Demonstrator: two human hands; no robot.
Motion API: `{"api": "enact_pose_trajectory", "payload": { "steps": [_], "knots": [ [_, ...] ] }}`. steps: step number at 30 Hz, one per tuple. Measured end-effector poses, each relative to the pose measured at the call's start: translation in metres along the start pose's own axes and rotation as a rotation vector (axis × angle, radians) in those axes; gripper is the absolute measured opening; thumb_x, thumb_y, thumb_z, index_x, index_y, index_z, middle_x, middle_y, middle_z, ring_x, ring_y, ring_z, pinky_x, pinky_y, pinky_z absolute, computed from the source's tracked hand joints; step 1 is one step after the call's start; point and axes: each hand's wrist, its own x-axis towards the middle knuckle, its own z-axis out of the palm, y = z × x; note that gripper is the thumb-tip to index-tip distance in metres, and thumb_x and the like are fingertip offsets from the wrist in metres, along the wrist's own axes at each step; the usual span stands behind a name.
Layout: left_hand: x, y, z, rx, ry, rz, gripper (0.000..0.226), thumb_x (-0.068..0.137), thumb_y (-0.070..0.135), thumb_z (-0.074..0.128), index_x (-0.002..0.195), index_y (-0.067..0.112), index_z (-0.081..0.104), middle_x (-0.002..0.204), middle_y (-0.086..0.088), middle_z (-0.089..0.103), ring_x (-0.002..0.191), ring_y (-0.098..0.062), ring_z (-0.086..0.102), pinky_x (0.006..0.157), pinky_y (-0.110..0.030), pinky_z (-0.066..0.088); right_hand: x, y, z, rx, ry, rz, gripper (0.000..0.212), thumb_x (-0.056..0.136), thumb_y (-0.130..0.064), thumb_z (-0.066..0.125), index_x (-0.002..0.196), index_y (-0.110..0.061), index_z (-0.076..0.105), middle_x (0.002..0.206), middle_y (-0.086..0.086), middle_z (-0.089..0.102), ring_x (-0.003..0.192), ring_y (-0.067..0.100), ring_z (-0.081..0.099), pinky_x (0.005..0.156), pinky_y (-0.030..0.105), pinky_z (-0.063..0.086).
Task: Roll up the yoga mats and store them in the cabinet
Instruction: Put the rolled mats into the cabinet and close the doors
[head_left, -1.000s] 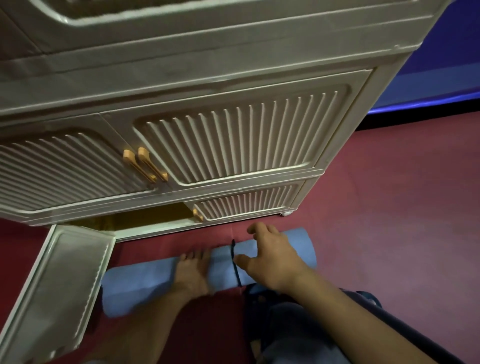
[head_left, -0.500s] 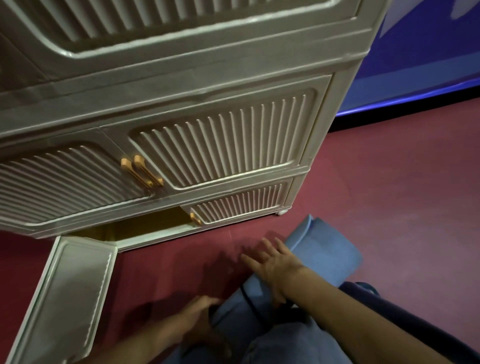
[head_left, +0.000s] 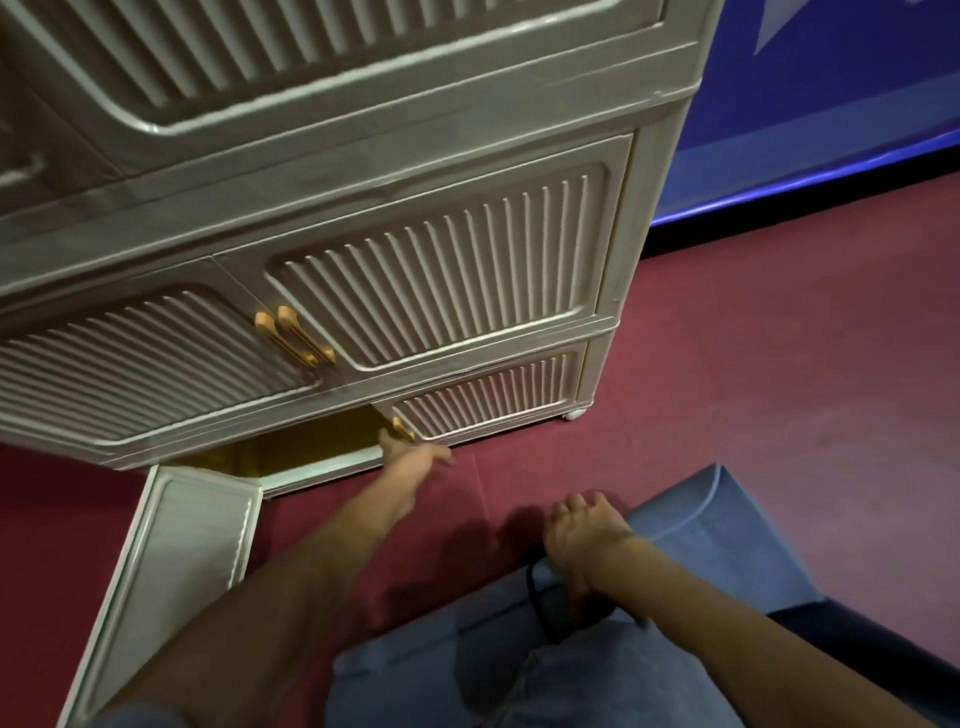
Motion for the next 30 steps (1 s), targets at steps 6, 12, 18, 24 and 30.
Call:
{"api": "enact_pose_trajectory", "payload": {
  "steps": [6,12,18,24,30],
  "knots": [
    [0.034,0.016,0.003,-0.015,0.169,0.028,0.069,0.069,-0.005,0.077,0.132,0.009,0.053,0.118,-0.014,0.065,0.111,-0.031,0.062,0.087,-0.039,0.054,0.006,0.000,0.002,0.052,0.019,0.014,0.064,0.098,-0.041,0.060,0.151,-0.014,0.038,0.151,0.015,0.036,0.136,0.034,0.035,0.111,0.053,0.027],
    [-0.018,-0.020,-0.007,0.233,0.125,0.167,0.012,0.096,0.006,0.062,0.092,0.017,0.062,0.094,-0.003,0.068,0.092,-0.025,0.064,0.079,-0.032,0.045,-0.001,0.001,-0.008,0.245,-0.148,0.034,0.078,0.091,-0.042,0.072,0.153,-0.015,0.034,0.155,0.009,0.040,0.139,0.034,0.044,0.109,0.056,0.039],
    [-0.046,-0.089,0.009,0.301,-0.098,0.225,0.018,0.099,0.023,0.062,0.115,0.023,0.070,0.112,0.001,0.074,0.108,-0.026,0.070,0.095,-0.050,0.056,-0.026,-0.017,-0.020,0.067,0.045,-0.036,0.056,0.102,-0.034,0.057,0.148,-0.009,0.037,0.147,0.012,0.051,0.132,0.034,0.053,0.101,0.050,0.046],
    [-0.097,-0.086,0.042,0.500,-0.098,0.231,0.040,0.102,0.027,0.057,0.136,0.007,0.063,0.133,-0.019,0.057,0.124,-0.037,0.056,0.106,-0.038,0.044,-0.052,-0.018,-0.009,0.079,0.126,0.059,0.042,0.108,-0.028,0.041,0.143,-0.005,0.037,0.141,0.015,0.056,0.127,0.036,0.058,0.096,0.048,0.049],
    [-0.122,-0.059,0.043,0.481,-0.318,0.148,0.088,0.094,0.045,0.067,0.163,0.026,0.016,0.158,-0.005,0.043,0.142,-0.029,0.045,0.115,-0.040,0.037,-0.086,-0.006,0.019,0.223,0.160,0.164,0.043,0.106,-0.027,0.046,0.143,-0.008,0.035,0.136,0.013,0.061,0.123,0.036,0.060,0.087,0.044,0.048]
  ]
}}
